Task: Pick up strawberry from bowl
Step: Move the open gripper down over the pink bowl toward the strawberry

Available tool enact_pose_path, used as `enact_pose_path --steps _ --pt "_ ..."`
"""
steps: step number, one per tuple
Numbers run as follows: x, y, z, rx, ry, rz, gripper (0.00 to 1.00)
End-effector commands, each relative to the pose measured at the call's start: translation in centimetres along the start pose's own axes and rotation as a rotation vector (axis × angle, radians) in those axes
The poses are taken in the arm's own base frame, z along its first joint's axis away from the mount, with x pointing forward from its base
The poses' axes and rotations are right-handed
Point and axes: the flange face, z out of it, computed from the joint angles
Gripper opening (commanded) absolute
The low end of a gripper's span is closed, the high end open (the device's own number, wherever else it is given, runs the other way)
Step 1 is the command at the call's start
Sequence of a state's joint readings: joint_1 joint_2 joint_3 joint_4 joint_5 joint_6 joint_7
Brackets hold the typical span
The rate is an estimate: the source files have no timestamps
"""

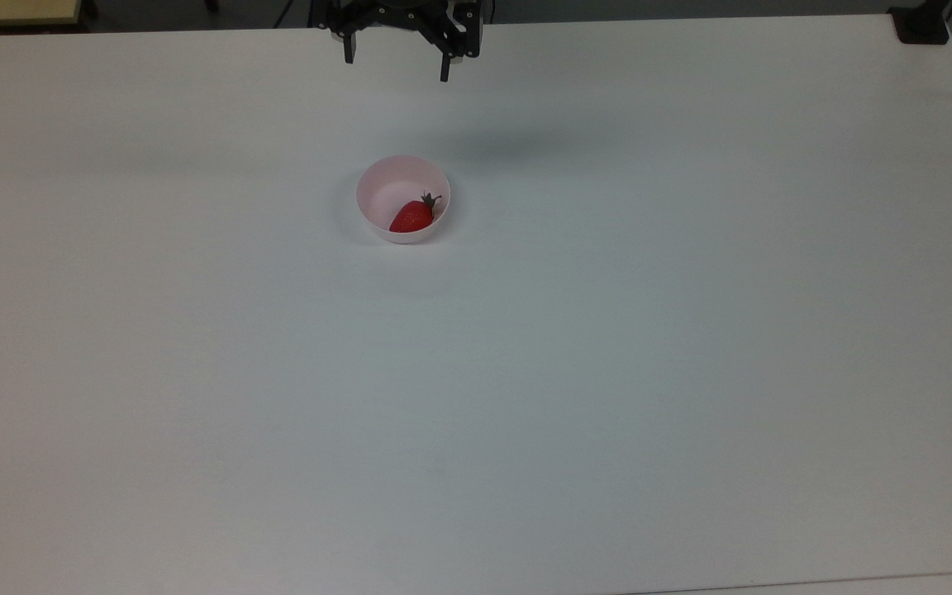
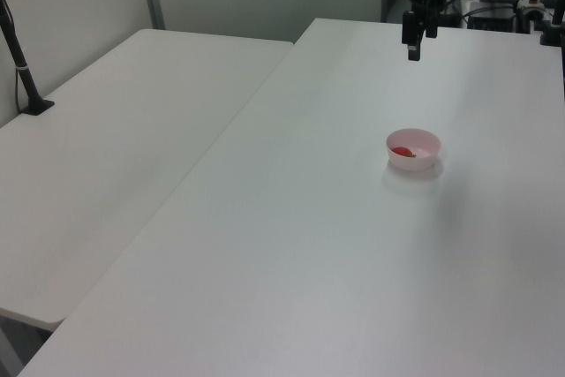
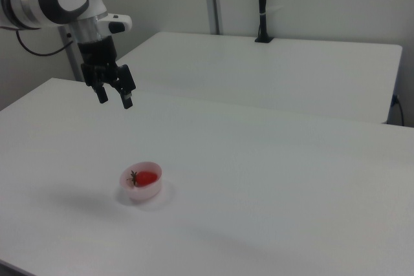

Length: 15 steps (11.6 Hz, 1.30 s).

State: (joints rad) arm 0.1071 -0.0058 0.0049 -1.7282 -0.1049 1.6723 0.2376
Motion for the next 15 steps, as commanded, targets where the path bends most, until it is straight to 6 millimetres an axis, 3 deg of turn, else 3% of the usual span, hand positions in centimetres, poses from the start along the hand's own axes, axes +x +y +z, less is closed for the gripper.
enact_pose_path --steps 1,9,11,15 --pt "0.3 0.1 -0.2 0.008 0.010 -0.010 1.00" --pt "0.4 0.2 -0.3 0.008 0.018 -0.016 1.00" --pt "0.6 1.0 -0.2 0.009 0.018 -0.001 1.00" --pt "1.0 2.6 1.9 0.002 -0.023 0.026 1.00"
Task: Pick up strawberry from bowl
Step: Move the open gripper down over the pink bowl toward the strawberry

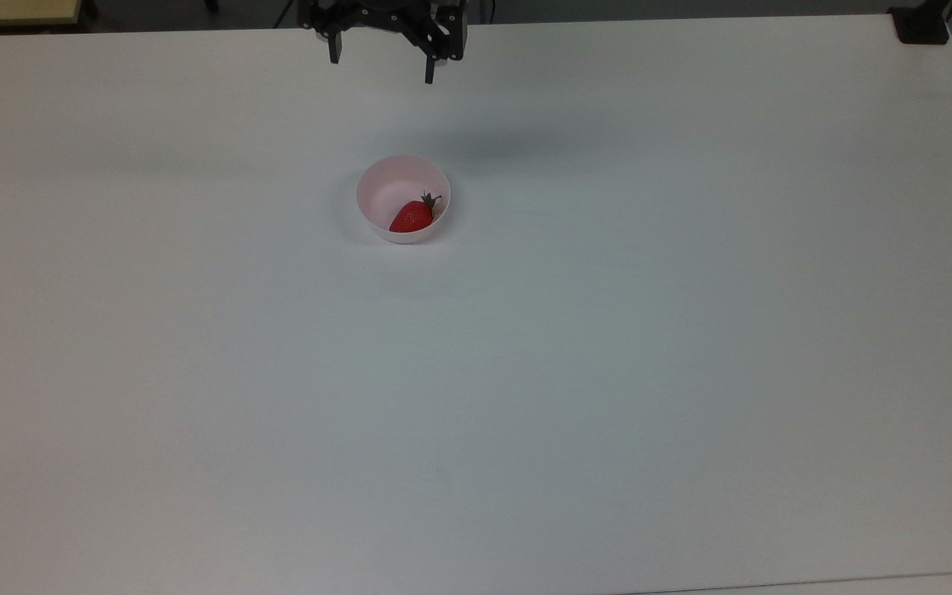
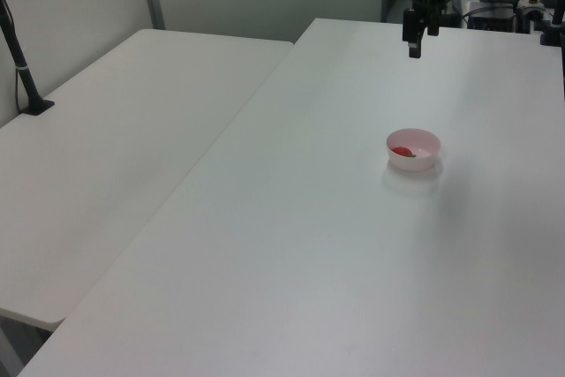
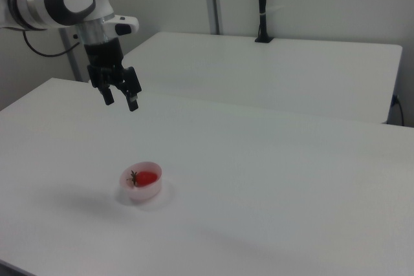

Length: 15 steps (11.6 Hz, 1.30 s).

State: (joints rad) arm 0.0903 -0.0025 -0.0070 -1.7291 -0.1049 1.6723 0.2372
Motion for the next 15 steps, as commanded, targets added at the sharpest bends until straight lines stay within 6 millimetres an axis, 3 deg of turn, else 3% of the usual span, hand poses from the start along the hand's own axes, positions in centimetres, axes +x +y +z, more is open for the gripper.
enact_pose_path --steps 1,7,9,12,15 --pt "0.9 1.1 2.7 -0.002 -0.036 0.000 1.00" --pt "0.9 -0.3 13.8 -0.010 -0.084 0.053 0.99" --pt "1.7 -0.8 16.1 -0.011 -0.088 0.074 0.87" --pt "2.7 -0.7 18.1 0.047 -0.087 0.167 0.76" --pt "3.0 -1.8 19.9 0.079 -0.114 0.204 0.70"
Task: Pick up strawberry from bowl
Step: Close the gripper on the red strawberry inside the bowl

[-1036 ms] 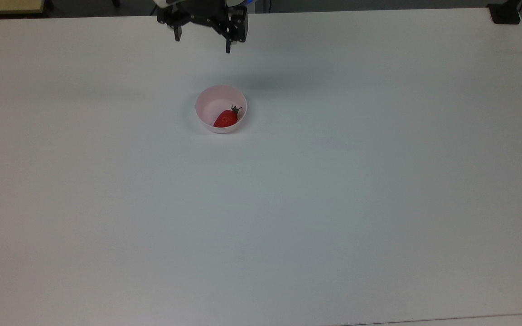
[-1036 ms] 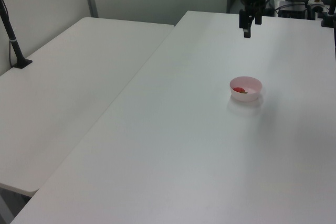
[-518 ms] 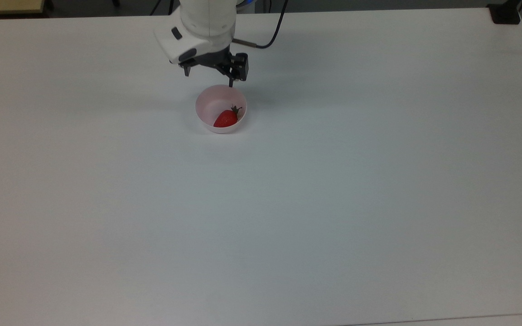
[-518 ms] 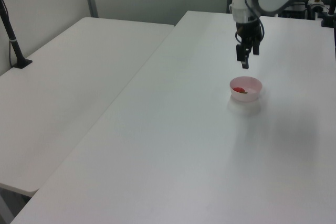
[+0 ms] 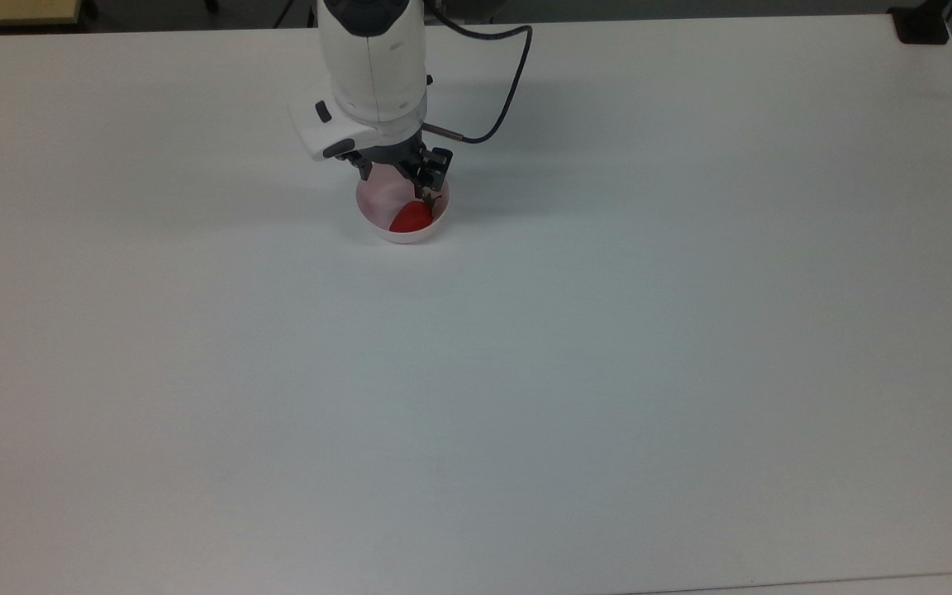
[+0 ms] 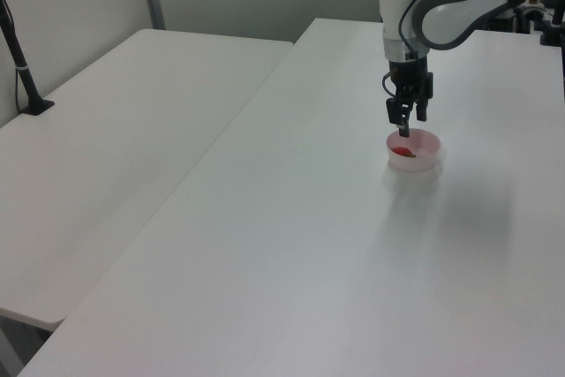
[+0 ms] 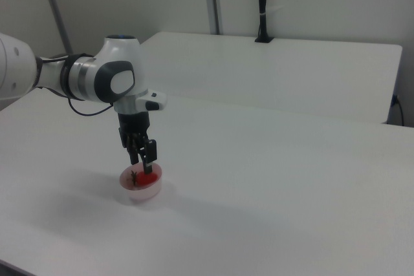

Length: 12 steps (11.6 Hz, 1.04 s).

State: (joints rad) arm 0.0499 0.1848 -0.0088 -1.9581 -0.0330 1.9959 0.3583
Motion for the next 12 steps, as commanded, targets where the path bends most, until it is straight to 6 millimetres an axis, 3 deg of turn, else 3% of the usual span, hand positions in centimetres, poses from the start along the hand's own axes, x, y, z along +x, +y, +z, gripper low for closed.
enact_pose_path --steps 1,8,12 --pt "0.3 -1.1 1.6 0.040 0.011 0.070 0.70" --pt "1.1 -1.3 5.0 0.032 -0.011 0.102 0.69" --pt "0.9 -0.9 6.0 0.033 -0.011 0.107 0.54"
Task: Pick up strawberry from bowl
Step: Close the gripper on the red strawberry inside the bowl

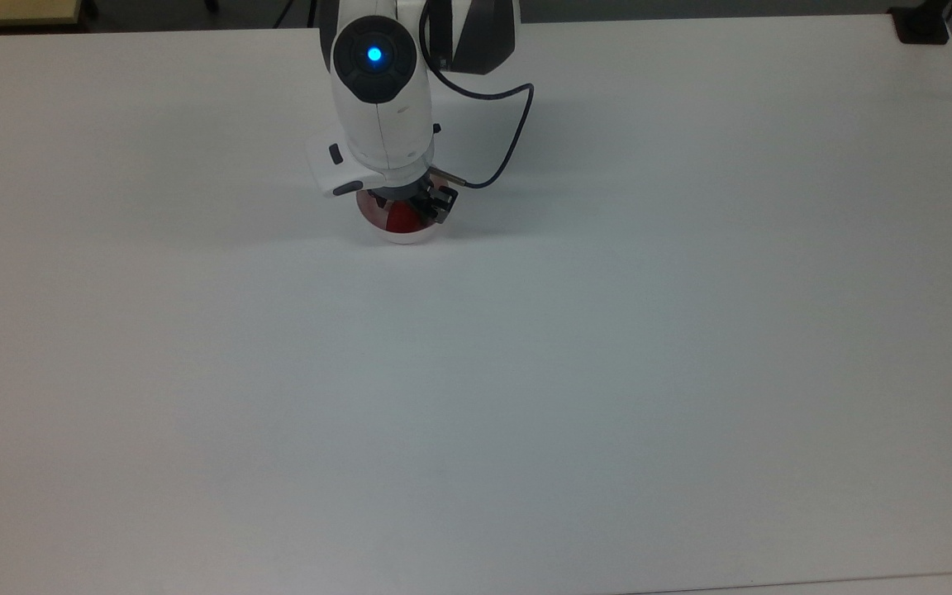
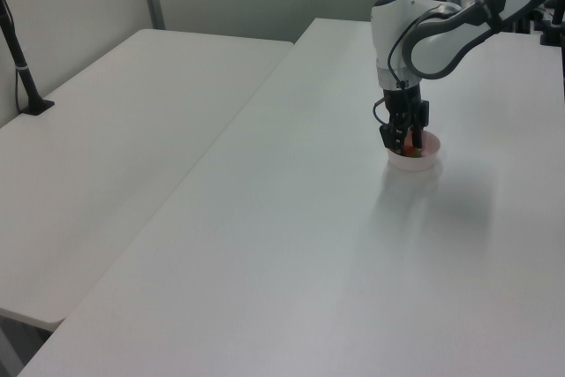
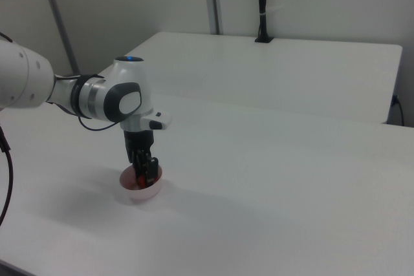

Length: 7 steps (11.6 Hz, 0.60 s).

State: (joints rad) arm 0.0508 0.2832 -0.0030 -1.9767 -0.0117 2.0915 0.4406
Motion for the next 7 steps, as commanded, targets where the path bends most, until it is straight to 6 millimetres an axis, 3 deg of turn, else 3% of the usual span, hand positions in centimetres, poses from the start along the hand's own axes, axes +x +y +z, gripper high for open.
enact_pose_path --steps 1,4,7 --pt "-0.3 0.8 0.0 0.025 0.015 0.026 0.50" --pt "-0.8 1.2 -2.0 0.019 0.001 0.015 0.49" --pt "-1.5 1.6 -5.7 0.010 -0.021 -0.034 0.49"
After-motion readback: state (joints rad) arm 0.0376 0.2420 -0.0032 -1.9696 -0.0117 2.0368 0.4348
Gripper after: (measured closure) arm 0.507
